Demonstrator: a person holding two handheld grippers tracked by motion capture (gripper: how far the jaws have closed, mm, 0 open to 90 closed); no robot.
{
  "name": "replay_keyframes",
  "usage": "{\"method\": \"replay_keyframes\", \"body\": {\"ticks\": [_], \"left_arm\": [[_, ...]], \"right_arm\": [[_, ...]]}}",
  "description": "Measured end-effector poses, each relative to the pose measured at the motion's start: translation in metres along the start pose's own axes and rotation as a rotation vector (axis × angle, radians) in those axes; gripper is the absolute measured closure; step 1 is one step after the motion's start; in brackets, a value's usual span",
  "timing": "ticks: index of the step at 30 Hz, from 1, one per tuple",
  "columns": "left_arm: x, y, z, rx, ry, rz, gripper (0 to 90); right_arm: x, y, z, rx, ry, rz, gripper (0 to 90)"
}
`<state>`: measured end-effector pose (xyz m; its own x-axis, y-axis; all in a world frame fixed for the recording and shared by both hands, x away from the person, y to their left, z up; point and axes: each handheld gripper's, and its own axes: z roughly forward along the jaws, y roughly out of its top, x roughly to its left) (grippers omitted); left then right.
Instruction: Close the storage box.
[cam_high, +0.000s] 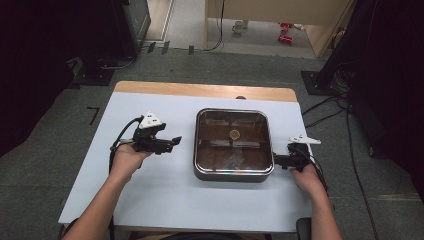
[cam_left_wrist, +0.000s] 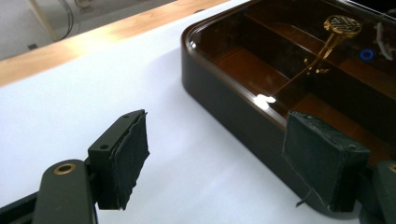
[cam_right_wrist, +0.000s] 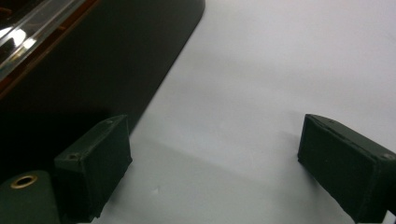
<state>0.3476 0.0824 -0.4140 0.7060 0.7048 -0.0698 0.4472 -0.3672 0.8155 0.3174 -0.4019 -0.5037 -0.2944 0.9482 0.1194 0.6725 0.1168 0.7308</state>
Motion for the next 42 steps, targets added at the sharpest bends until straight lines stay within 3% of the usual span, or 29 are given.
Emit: {"method": "replay_keyframes", "body": {"ticks": [5,12,13,15,17,24,26,30,32,34,42], "left_arm": [[0.003,-0.025,0.001,0.045,0.054,0.0,22.1],[0.001,-0.048,0.006,0.078,0.027,-0.024,24.5],[0.0,-0.053,0.008,0.089,0.002,-0.029,24.5],[-0.001,-0.058,0.011,0.101,-0.005,-0.013,24.4],[-0.002,-0.064,0.015,0.122,0.012,0.008,24.1],[-0.002,-0.075,0.026,0.185,0.022,0.007,24.2],[-0.002,-0.077,0.026,0.181,0.025,0.033,24.3],[0.0,-0.08,0.026,0.165,0.013,0.038,23.7],[-0.001,-0.083,0.027,0.143,0.005,0.046,19.2],[-0.003,-0.084,0.027,0.14,0.019,0.056,18.3],[-0.004,-0.084,0.028,0.138,0.027,0.05,18.2]], "right_arm": [[0.0,0.0,0.0,0.001,0.0,0.0,9.0],[0.0,0.0,0.0,0.001,0.0,0.0,9.0],[0.0,0.0,0.0,0.001,0.0,0.001,8.9],[0.0,0.0,0.0,0.001,0.0,0.0,9.0],[0.0,0.0,0.0,0.001,0.0,0.0,9.0],[0.0,0.0,0.0,0.001,0.0,0.0,9.0],[0.0,0.0,0.0,0.001,0.0,0.0,9.0],[0.0,0.0,0.0,0.001,0.0,0.001,9.0],[0.0,0.0,0.0,0.001,0.0,0.0,9.0],[0.0,0.0,0.0,0.001,0.0,0.0,9.0],[0.0,0.0,0.0,0.001,0.0,0.001,8.9]]}}
